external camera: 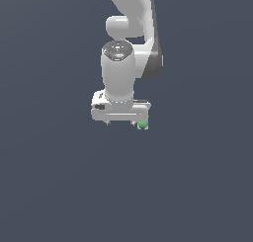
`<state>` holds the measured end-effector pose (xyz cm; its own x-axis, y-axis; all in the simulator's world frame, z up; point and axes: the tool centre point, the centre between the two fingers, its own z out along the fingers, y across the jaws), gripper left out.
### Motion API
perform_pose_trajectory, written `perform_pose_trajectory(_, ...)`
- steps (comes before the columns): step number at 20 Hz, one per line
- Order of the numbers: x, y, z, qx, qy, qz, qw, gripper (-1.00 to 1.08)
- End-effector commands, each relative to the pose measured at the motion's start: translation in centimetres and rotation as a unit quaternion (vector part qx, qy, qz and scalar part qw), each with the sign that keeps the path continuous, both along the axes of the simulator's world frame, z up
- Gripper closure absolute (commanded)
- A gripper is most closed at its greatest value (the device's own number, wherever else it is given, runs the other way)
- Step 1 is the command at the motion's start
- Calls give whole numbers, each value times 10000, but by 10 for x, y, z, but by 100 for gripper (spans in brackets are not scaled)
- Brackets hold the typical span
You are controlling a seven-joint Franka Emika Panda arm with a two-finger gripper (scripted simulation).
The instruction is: Pick up the object and move it to a goal position.
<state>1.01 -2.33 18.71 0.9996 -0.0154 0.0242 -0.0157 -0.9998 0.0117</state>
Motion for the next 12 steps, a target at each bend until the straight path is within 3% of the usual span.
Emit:
perform_pose_trajectory(1,0,0,0,0,0,0,10000,-92)
perform_pose_trajectory(12,6,2,1,90,-77,18,9999,-92)
